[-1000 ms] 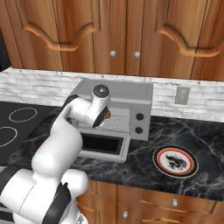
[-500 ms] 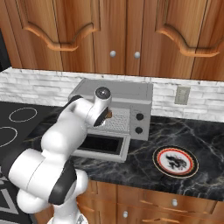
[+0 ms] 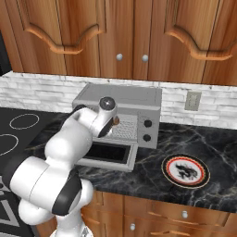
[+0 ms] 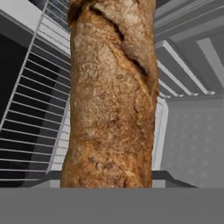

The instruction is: Pull the toaster oven rack outwards. Pick up the baguette from the plate and place it on the toaster oven rack. Close the toaster oven door fully and set the temperature to the lowest setting.

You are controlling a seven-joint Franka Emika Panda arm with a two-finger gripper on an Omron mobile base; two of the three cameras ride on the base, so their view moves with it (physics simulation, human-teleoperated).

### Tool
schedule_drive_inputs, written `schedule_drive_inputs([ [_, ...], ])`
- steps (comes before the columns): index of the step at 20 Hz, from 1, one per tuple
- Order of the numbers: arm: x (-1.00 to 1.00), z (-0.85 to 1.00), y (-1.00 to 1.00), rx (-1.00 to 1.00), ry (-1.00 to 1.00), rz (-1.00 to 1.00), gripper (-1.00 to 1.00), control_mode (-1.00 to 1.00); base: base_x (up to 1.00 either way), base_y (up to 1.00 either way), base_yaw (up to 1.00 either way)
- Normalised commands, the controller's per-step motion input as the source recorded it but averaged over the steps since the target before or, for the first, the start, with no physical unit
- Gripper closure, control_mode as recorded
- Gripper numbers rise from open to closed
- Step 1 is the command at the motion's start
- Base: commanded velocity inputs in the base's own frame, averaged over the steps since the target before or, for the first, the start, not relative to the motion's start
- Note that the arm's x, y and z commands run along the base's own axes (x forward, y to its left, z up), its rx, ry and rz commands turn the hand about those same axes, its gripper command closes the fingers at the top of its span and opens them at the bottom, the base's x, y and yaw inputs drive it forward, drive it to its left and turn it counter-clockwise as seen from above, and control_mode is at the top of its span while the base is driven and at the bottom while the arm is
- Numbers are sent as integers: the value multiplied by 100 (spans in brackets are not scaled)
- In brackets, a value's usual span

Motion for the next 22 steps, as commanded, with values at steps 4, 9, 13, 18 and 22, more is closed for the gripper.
schedule_drive_inputs([
  [4,-6,-29,-10,1,14,0,100,-100,0,0,0],
  [9,-11,-25,-12,2,23,0,100,-100,0,0,0],
  [13,-26,-24,-18,5,28,0,100,-100,0,0,0],
  [18,-61,-31,-19,10,12,0,100,-100,0,0,0],
  [22,-51,-16,-15,13,0,-2,100,-100,0,0,0],
])
